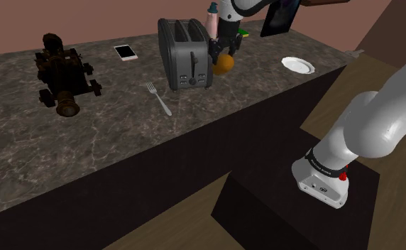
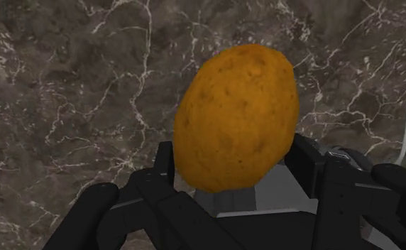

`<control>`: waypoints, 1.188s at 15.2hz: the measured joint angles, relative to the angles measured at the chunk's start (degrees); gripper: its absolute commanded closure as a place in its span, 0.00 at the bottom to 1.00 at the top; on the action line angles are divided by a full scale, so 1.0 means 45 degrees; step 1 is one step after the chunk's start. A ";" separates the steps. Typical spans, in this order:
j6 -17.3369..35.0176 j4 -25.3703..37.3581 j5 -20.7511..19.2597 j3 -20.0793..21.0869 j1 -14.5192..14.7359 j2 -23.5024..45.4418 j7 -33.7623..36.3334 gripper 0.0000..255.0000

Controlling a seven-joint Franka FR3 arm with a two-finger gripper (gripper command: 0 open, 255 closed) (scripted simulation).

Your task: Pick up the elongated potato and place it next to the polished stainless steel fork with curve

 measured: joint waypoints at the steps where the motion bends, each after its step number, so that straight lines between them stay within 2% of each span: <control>1: -0.0083 0.0188 0.0021 0.0159 0.0132 0.0125 0.0271 1.00; 13: -0.0853 0.3059 -0.0098 0.1822 0.1741 0.2449 0.3526 1.00; 18: -0.0112 0.2718 -0.0177 0.1871 0.1814 0.2870 0.3748 1.00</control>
